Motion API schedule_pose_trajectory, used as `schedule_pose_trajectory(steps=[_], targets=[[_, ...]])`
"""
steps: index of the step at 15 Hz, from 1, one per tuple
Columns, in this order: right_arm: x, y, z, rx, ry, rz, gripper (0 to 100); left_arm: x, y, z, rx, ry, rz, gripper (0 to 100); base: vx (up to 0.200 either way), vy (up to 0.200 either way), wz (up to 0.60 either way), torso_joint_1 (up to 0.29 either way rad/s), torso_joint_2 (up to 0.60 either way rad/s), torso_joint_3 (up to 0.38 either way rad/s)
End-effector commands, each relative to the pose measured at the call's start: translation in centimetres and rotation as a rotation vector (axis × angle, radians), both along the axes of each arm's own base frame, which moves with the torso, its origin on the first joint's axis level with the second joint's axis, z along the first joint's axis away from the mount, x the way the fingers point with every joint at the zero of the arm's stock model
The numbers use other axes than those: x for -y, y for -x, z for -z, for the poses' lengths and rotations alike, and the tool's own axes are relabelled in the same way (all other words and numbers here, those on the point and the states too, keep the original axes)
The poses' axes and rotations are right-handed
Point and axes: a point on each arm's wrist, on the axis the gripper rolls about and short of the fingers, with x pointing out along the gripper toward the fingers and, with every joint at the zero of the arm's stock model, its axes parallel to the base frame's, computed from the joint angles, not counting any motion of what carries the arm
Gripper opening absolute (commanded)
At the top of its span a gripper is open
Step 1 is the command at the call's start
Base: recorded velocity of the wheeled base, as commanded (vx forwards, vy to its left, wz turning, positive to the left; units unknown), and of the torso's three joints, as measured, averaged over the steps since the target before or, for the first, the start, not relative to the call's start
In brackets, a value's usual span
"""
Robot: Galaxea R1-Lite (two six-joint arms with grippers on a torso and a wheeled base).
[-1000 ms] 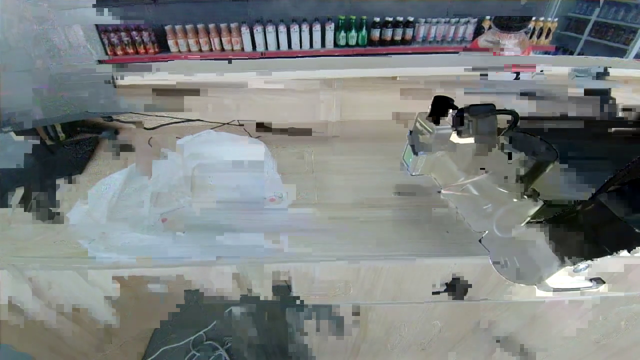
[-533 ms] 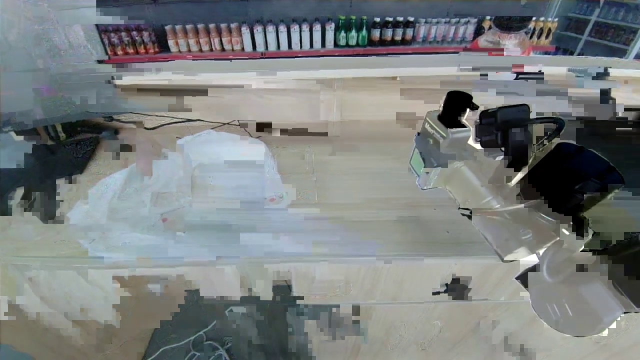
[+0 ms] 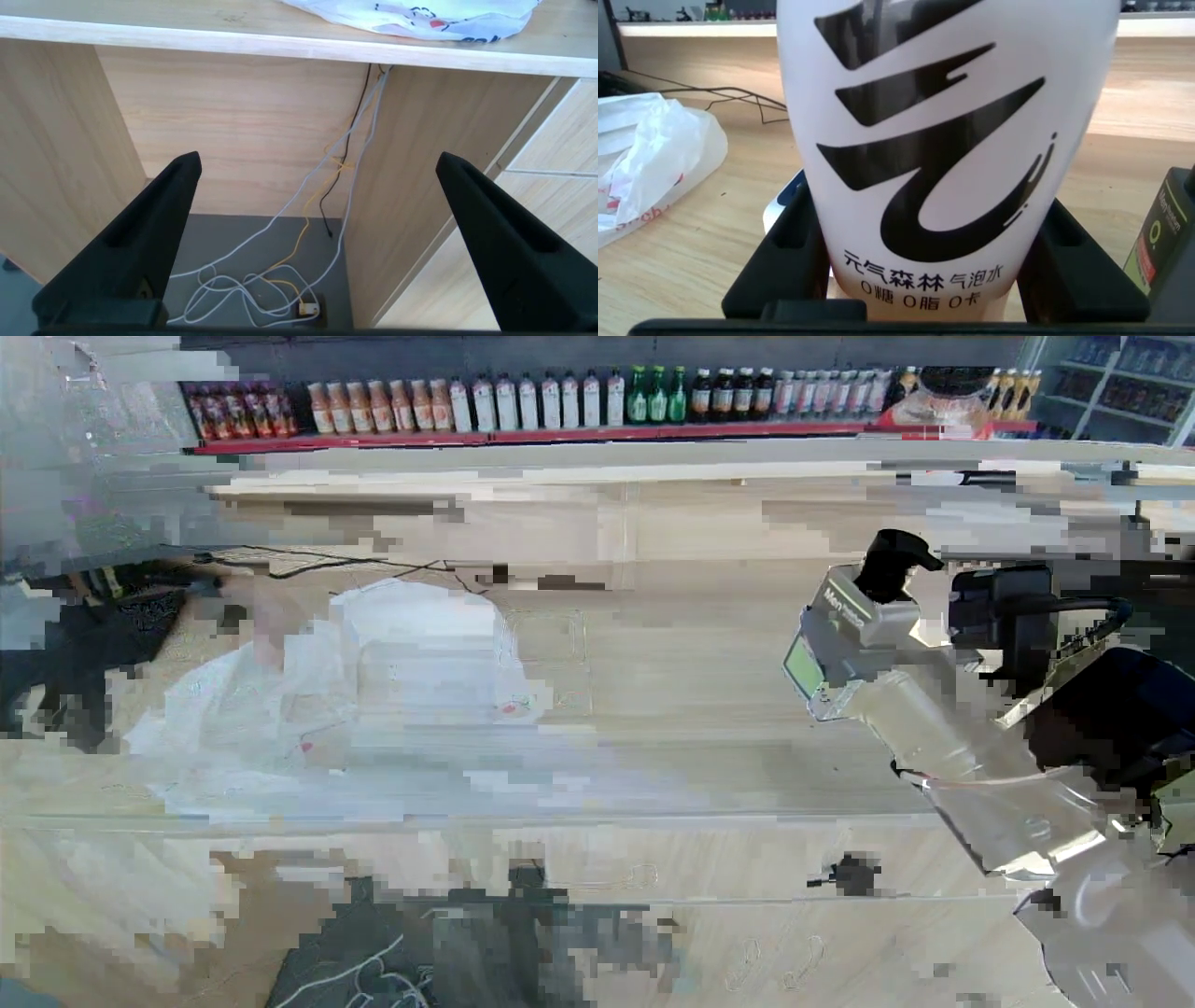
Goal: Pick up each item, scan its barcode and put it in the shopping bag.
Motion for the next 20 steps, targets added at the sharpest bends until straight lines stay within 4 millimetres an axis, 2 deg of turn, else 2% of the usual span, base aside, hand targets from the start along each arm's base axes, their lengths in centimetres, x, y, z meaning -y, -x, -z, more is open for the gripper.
schedule_pose_trajectory(steps=[1,7,20], targets=[[-0.01,0.04,-0.02,0.001,0.0,-0.001,0,0.0,0.0,0.0,0.0,0.0,0.0,100,0.0,0.0,0.0,0.0,0.0,0.0],[0.04,0.09,0.02,0.0,0.001,0.0,0,0.0,0.0,0.0,0.0,0.0,0.0,100,0.0,0.0,0.0,0.0,0.0,0.0],[0.02,0.0,-0.09,0.004,-0.001,0.0,0,0.0,0.0,0.0,0.0,0.0,0.0,100,0.0,0.2,0.0,0.001,0.0,0.003]])
